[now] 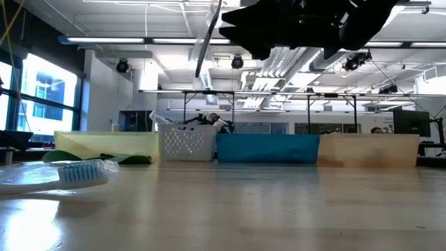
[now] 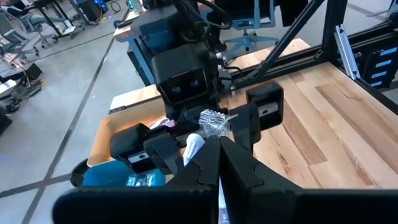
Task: Pick & Place Toothbrushes
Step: Put the violet toothbrush into the orange bin
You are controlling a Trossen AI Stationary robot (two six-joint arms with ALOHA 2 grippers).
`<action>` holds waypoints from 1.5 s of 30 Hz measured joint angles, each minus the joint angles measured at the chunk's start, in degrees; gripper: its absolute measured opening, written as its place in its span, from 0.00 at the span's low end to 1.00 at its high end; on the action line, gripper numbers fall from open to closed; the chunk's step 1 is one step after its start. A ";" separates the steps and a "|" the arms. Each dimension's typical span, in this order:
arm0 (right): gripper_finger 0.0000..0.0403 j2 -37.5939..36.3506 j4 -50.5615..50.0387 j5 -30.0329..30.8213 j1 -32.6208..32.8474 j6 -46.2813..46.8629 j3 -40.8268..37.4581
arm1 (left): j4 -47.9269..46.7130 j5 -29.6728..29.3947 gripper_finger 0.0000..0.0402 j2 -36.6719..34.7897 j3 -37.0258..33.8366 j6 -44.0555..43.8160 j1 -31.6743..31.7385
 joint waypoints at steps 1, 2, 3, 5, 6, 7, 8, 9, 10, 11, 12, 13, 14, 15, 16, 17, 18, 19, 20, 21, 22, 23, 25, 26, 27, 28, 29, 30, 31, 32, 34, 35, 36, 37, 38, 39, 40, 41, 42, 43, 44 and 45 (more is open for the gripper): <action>0.54 0.00 -0.21 -0.02 0.00 -0.02 0.32 | -0.02 0.00 0.00 0.00 0.00 0.00 0.00; 0.54 0.38 -0.20 -0.02 0.01 -0.16 0.79 | 0.02 0.00 0.00 0.00 0.00 0.00 0.00; 0.54 0.99 -0.01 -0.04 0.13 -0.15 1.36 | 0.04 0.00 0.00 0.00 0.00 0.00 0.00; 0.54 2.56 -0.18 -0.07 0.15 -0.15 2.44 | 0.06 0.00 0.00 0.00 0.00 0.00 0.00; 0.54 3.93 -0.27 -0.07 0.33 -0.15 3.16 | 0.11 0.00 0.00 0.00 0.00 0.00 0.00; 0.54 5.19 -0.34 -0.04 0.44 -0.13 3.99 | 0.28 0.00 0.00 0.00 0.00 0.00 0.00; 0.54 6.29 -0.68 0.00 0.61 -0.13 4.69 | 0.32 0.00 0.00 0.00 0.00 0.00 0.00; 0.54 7.20 -0.98 -0.17 0.80 -0.15 5.33 | 0.28 0.00 0.00 0.00 0.00 0.00 0.00; 0.54 8.14 -0.81 -0.32 1.12 -0.15 6.34 | 0.30 0.00 0.00 0.00 0.00 0.00 0.00; 0.54 8.90 -0.30 -0.33 1.37 -0.17 7.32 | 0.21 0.00 0.00 0.00 0.00 0.00 0.00; 0.54 9.31 -0.21 -0.23 1.57 -0.17 7.92 | 0.16 0.00 0.00 0.00 0.00 0.00 0.00; 0.54 9.75 -0.30 -0.20 1.81 -0.18 8.34 | 0.16 0.06 0.00 0.00 0.00 0.00 0.00; 0.53 10.10 -0.36 -0.17 2.02 -0.38 8.87 | 0.13 0.21 0.00 0.00 0.00 0.00 0.00; 0.52 10.25 -0.39 0.01 2.20 -0.47 9.01 | 0.03 0.36 0.00 0.00 0.00 0.00 0.00; 0.51 10.25 -0.58 0.05 2.32 -0.49 8.89 | -0.09 0.44 0.00 0.00 0.00 0.00 0.00; 0.49 10.25 -0.52 0.09 2.29 -0.55 8.87 | -0.09 0.44 0.00 0.00 0.00 0.00 0.00; 0.47 10.25 -0.48 0.11 2.29 -0.57 8.87 | -0.09 0.44 0.00 0.00 0.00 0.00 0.00; 0.44 10.25 -0.44 0.13 2.25 -0.57 8.87 | -0.12 0.46 0.00 0.00 0.00 0.00 0.00; 0.41 10.25 -0.46 0.21 2.25 -0.57 8.87 | -0.08 0.46 0.00 0.00 0.00 0.00 0.00; 0.37 10.25 -0.49 0.24 2.23 -0.57 8.85 | -0.10 0.46 0.00 0.00 0.00 0.00 0.00; 0.33 10.25 -0.67 0.40 2.23 -0.57 8.85 | -0.09 0.46 0.00 0.00 0.00 0.00 0.00; 0.30 10.25 -0.87 0.94 2.23 -0.59 8.85 | -0.09 0.46 0.00 0.00 0.00 0.00 0.00; 0.22 10.25 -0.96 2.13 2.25 -0.61 8.85 | -0.10 0.46 0.00 0.00 0.00 0.00 0.00; 0.19 10.25 -1.09 2.58 2.25 -0.61 8.85 | -0.11 0.48 0.00 0.00 0.00 0.00 0.00; 0.16 10.25 -1.20 2.89 2.25 -0.61 8.85 | -0.09 0.67 0.00 0.00 0.00 0.00 0.00; 0.13 10.25 -1.35 3.03 2.23 -0.63 8.85 | -0.11 0.81 0.00 0.00 0.00 0.00 0.00; 0.10 10.25 -1.57 3.06 2.23 -0.63 8.85 | -0.11 0.85 0.00 0.00 0.00 0.00 0.00; 0.07 10.25 -1.74 3.06 2.23 -0.63 8.85 | -0.13 0.85 0.00 0.00 0.00 0.00 0.00; 0.05 10.25 -1.79 3.06 2.23 -0.63 8.85 | -0.13 0.85 0.00 0.00 0.00 0.00 0.00; 0.04 10.25 -2.04 3.06 2.25 -0.84 8.85 | -0.15 0.85 0.00 0.00 0.00 0.00 0.00; 0.04 10.23 -2.27 3.13 2.25 -1.57 8.85 | -0.18 0.83 0.00 0.00 0.00 0.00 0.00; 0.04 10.23 -2.41 3.27 2.25 -1.66 8.85 | -0.19 0.83 0.00 0.00 -0.01 0.00 0.00; 0.04 10.23 -2.52 3.23 2.25 -1.66 8.85 | -0.20 0.83 0.00 0.00 -0.02 0.00 0.00; 0.04 10.23 -2.56 3.21 2.25 -1.66 8.85 | -0.18 0.85 0.00 0.00 -0.02 0.00 0.00; 0.04 10.23 -2.58 3.21 2.25 -1.66 8.85 | -0.18 0.83 0.00 0.00 -0.02 0.00 0.00; 0.04 10.23 -2.58 3.21 2.25 -1.68 8.85 | -0.18 0.83 0.00 0.00 -0.02 0.00 0.00; 0.04 10.23 -2.58 3.18 2.25 -1.68 8.85 | -0.18 0.83 0.00 0.00 -0.02 -0.01 0.00; 0.04 10.23 -2.58 3.18 2.25 -1.68 8.85 | -0.17 0.82 0.00 0.00 -0.02 -0.14 0.00; 0.04 10.21 -2.58 3.19 2.25 -1.68 8.85 | -0.16 0.76 0.00 0.00 -0.02 -0.63 0.00; 0.04 10.21 -2.58 3.21 2.25 -1.66 8.85 | -0.16 0.68 0.00 0.00 -0.02 -1.25 0.00; 0.04 10.21 -2.58 3.21 2.25 -1.68 8.85 | -0.14 0.67 0.00 0.00 -0.02 -1.56 0.00; 0.04 10.21 -2.58 3.17 2.25 -1.68 8.85 | -0.13 0.64 0.00 0.00 -0.02 -1.75 0.00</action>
